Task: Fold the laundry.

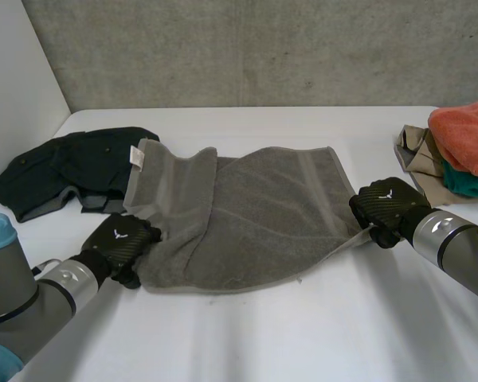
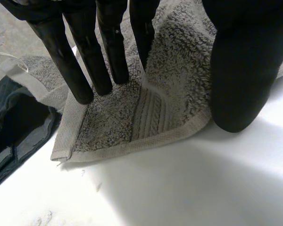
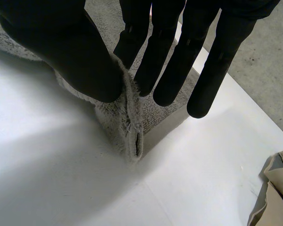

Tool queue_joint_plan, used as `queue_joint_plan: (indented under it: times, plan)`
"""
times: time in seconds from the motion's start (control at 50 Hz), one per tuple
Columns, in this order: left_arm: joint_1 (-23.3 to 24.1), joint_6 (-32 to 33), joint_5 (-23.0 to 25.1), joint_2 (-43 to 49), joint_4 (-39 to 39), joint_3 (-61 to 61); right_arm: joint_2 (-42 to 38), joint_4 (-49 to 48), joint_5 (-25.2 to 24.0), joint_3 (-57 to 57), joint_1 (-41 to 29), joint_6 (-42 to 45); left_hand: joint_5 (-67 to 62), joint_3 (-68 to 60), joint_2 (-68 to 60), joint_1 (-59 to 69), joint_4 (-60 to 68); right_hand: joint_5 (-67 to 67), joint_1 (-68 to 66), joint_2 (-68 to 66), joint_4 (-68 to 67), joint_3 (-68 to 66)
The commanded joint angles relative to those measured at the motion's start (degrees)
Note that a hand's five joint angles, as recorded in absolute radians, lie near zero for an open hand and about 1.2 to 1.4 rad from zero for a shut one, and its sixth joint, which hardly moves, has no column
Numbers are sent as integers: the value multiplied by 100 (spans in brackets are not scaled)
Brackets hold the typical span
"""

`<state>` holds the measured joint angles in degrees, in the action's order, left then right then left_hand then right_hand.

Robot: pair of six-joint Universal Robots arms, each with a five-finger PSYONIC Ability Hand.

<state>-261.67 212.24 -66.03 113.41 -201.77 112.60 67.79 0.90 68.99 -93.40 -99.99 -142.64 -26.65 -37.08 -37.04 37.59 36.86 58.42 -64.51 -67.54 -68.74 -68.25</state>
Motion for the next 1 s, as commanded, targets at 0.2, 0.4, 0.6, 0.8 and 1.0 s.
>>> queue_joint_plan:
  times: [0.2, 0.4, 0.6, 0.8, 1.0]
  plan:
    - [186, 2, -1394, -1583, 155, 78, 717, 568, 45, 225, 296, 130, -4335, -4292, -4296, 4241, 4314, 1158, -1549, -1246, -1126, -1175]
    - [353, -7, -1606, -4415, 1859, -869, 2484, 1984, -8, 1762, 692, 413, -4335, -4292, -4296, 4241, 4314, 1158, -1549, -1246, -1126, -1175]
    - [678, 483, -2054, -3391, 3178, -2153, 1863, 2317, -43, 2510, 333, 104, -4335, -4292, -4296, 4241, 4314, 1158, -1549, -1246, -1126, -1175]
    - [950, 1363, -2406, -834, 2540, -2627, 62, 2073, 97, 2642, 50, -114, -4335, -4292, -4296, 4241, 4314, 1158, -1549, -1246, -1126, -1175]
    - [1021, 1224, -2783, 348, 158, -4754, -776, -342, 958, 3890, -196, -1160, -4335, -4292, -4296, 4241, 4314, 1158, -1549, -1246, -1126, -1175]
